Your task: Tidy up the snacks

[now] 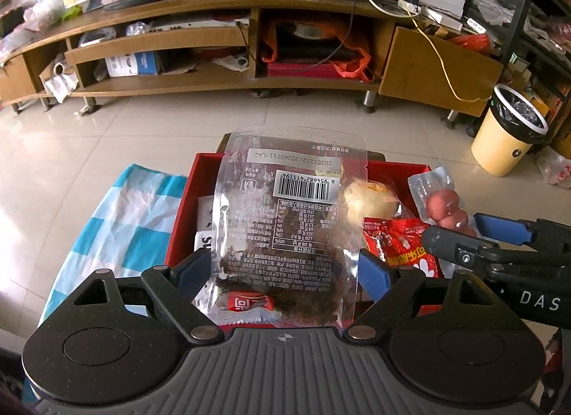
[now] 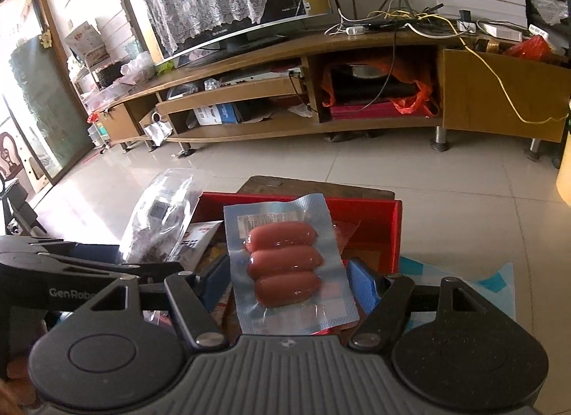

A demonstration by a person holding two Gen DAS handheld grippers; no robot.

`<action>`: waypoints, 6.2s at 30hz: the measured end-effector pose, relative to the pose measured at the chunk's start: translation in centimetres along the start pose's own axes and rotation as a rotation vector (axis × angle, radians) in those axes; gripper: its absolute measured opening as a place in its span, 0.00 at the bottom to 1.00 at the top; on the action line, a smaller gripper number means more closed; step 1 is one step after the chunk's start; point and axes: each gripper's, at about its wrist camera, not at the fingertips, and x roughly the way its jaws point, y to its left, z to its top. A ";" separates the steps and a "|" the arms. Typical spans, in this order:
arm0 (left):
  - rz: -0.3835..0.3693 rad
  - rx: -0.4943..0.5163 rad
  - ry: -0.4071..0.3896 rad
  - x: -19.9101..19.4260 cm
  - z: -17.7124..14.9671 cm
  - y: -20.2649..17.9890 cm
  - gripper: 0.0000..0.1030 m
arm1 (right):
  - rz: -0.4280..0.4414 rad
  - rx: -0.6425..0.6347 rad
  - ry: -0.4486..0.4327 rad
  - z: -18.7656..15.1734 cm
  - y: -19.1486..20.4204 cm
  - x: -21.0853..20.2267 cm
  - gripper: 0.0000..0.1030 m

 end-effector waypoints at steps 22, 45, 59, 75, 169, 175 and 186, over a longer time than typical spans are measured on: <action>0.022 -0.009 0.013 1.7 1.2 -0.2 0.87 | -0.028 0.005 0.016 1.0 -0.4 1.9 0.68; 0.043 -0.009 0.036 3.5 1.6 -0.5 0.87 | -0.036 -0.011 0.052 1.2 -0.2 3.4 0.68; 0.054 -0.010 0.054 4.5 1.7 -0.6 0.87 | -0.043 -0.002 0.075 1.0 -0.5 4.2 0.68; 0.093 0.021 0.054 5.2 1.3 -0.9 0.87 | -0.042 0.018 0.114 0.7 -1.2 5.6 0.68; 0.104 -0.007 0.028 -3.6 -5.2 -1.2 1.00 | -0.065 0.106 0.070 -5.0 1.1 -4.3 0.79; 0.103 0.007 0.017 -4.7 -6.1 -1.5 1.00 | -0.049 0.114 0.067 -6.0 1.9 -5.5 0.80; 0.100 0.014 0.006 -6.9 -8.2 -1.5 1.00 | -0.036 0.123 0.052 -7.7 3.0 -7.9 0.83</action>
